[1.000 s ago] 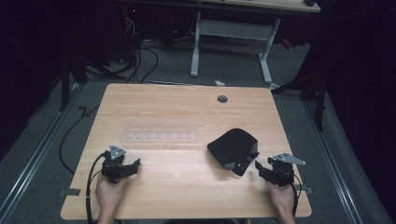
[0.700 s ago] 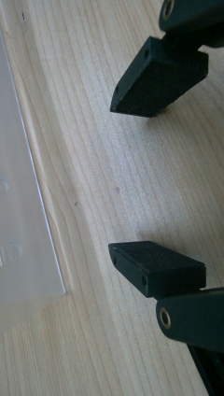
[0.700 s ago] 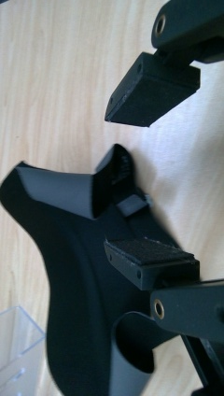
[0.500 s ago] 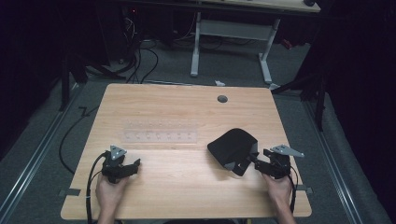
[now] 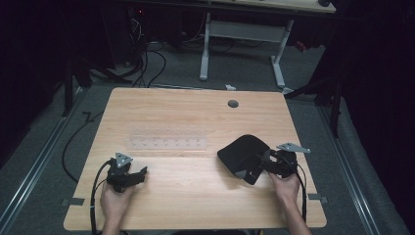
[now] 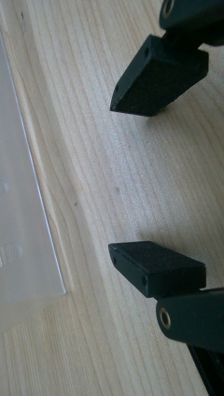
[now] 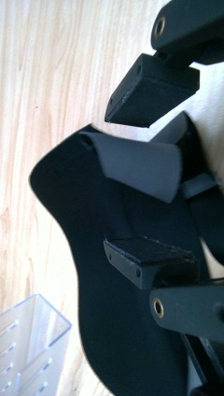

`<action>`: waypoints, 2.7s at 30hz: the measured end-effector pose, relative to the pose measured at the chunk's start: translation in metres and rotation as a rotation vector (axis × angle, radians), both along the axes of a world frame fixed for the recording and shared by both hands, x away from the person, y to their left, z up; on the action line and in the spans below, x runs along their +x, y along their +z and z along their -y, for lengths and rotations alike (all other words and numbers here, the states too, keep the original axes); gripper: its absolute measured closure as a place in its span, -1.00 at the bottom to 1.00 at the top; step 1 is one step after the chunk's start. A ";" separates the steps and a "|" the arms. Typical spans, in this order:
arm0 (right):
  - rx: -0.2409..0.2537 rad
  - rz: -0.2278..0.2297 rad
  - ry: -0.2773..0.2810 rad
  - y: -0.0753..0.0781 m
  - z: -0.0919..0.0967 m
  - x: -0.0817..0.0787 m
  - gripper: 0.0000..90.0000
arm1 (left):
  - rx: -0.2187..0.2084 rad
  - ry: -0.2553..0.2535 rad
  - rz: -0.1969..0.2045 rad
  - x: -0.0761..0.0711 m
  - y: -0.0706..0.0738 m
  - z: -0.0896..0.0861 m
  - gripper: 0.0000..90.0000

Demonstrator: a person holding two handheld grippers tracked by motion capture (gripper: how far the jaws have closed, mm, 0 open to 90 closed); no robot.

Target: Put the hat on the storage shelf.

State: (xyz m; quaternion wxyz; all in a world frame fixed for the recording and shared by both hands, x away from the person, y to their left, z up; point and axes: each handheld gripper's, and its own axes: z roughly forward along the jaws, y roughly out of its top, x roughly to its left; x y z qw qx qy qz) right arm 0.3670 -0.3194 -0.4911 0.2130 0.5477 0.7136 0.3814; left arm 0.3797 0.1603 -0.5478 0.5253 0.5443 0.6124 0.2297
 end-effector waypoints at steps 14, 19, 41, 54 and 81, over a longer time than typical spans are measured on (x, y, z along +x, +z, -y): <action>0.053 -0.048 0.048 -0.009 -0.007 0.021 -0.18 | -0.001 0.002 0.001 0.000 0.000 0.000 -0.40; 0.089 -0.044 0.061 -0.012 -0.007 0.024 -0.07 | 0.000 0.003 0.001 0.000 0.000 0.000 -0.41; 0.121 -0.106 0.164 -0.025 -0.012 0.029 0.56 | -0.002 -0.010 0.002 -0.001 0.000 0.001 -0.34; 0.144 -0.099 0.210 -0.015 -0.012 0.019 0.85 | -0.008 -0.037 0.003 -0.002 0.000 0.003 -0.35; 0.224 -0.052 0.235 0.016 -0.010 -0.014 0.87 | -0.034 -0.142 0.015 -0.014 0.010 0.014 -0.36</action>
